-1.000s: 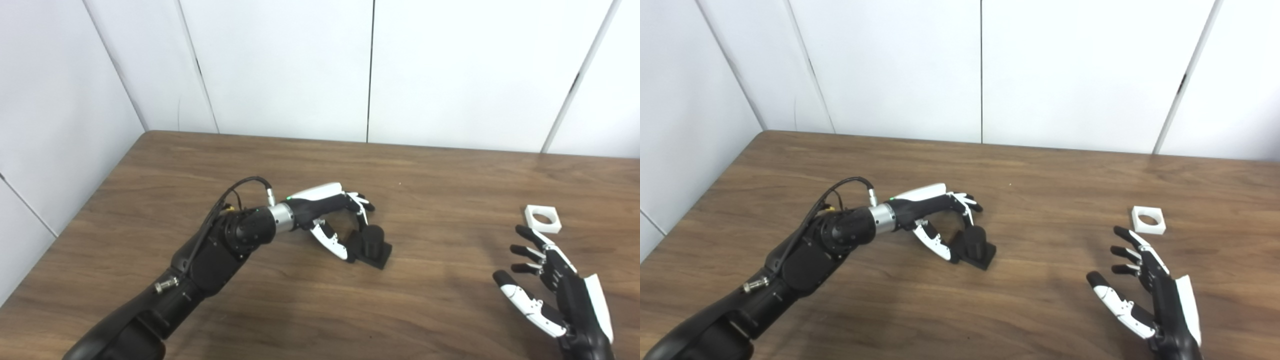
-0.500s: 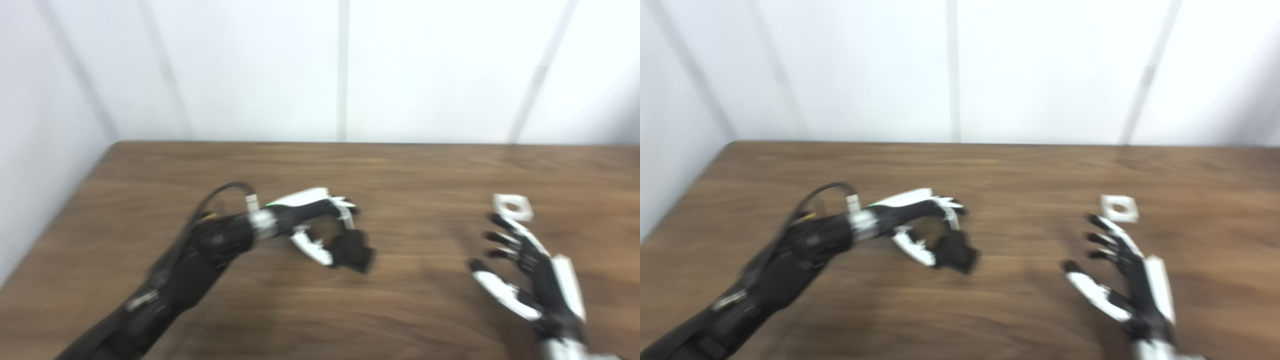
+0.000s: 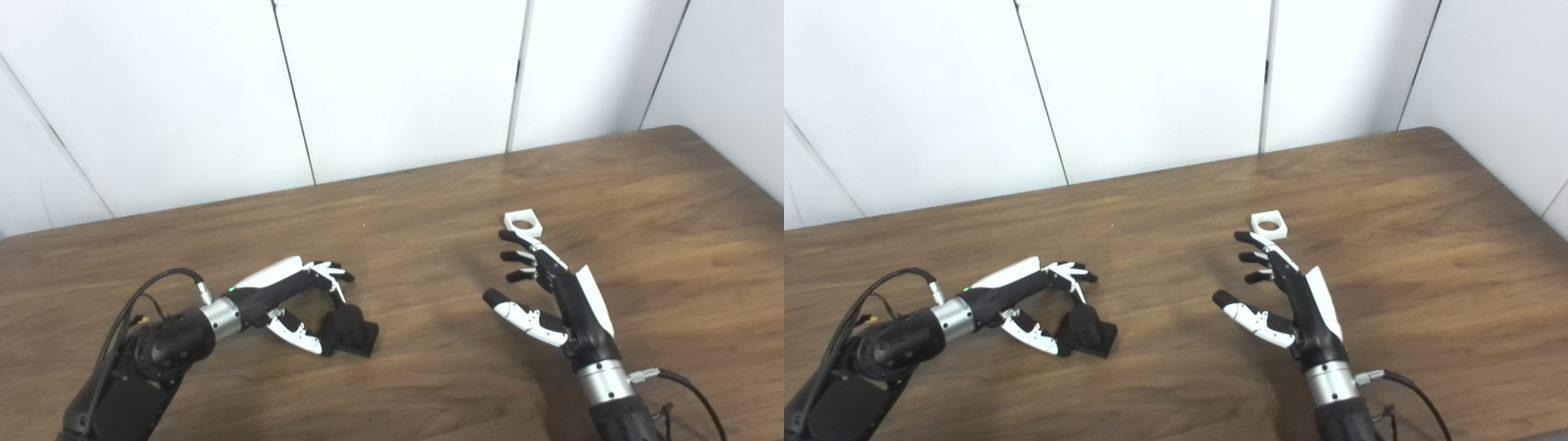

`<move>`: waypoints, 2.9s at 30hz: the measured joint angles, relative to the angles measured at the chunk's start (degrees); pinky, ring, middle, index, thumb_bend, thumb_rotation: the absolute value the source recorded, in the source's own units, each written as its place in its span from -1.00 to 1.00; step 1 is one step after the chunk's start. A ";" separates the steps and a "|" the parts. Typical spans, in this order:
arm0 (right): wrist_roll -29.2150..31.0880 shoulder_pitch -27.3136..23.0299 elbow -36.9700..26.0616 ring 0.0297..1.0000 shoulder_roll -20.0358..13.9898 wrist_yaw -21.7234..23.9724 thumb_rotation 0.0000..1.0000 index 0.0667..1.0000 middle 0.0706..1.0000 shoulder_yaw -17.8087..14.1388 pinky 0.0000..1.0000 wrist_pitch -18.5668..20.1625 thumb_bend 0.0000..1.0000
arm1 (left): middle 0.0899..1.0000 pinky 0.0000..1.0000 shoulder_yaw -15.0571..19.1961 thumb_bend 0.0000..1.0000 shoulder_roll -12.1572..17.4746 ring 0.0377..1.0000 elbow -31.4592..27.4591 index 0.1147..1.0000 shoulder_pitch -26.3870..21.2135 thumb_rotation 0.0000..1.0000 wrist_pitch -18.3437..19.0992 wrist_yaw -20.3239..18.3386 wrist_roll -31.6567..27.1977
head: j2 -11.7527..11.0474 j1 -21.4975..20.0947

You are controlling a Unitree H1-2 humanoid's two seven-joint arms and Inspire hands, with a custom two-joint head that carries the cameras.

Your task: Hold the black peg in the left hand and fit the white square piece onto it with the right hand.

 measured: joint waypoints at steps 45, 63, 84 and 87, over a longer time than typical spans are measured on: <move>-23.92 -39.14 22.52 0.87 -29.24 31.53 0.01 0.60 0.90 10.24 0.80 20.54 0.51 | 0.81 0.97 1.39 0.04 1.45 0.96 -1.86 -0.16 1.60 -0.90 -0.09 -0.68 -0.84 | -0.97 0.44; -18.00 -43.48 30.27 1.00 -32.04 44.32 0.18 0.66 1.00 15.21 1.00 17.44 1.00 | 0.82 0.97 1.49 0.04 1.53 0.97 -3.45 -0.15 2.19 -0.89 1.59 -0.69 -0.46 | -0.88 2.55; -17.54 -41.98 32.94 1.00 -30.50 41.09 -0.16 0.65 1.00 17.49 1.00 15.52 0.83 | 0.82 0.99 1.63 0.04 1.35 0.98 -2.25 -0.15 2.03 -0.88 0.10 -0.67 -0.55 | 0.00 4.22; -17.44 -41.53 33.99 1.00 -30.51 39.03 -0.19 0.63 1.00 17.44 1.00 13.54 0.79 | 0.82 0.99 1.63 0.04 1.35 0.98 -2.25 -0.15 2.04 -0.88 0.15 -0.67 -0.57 | 0.09 4.48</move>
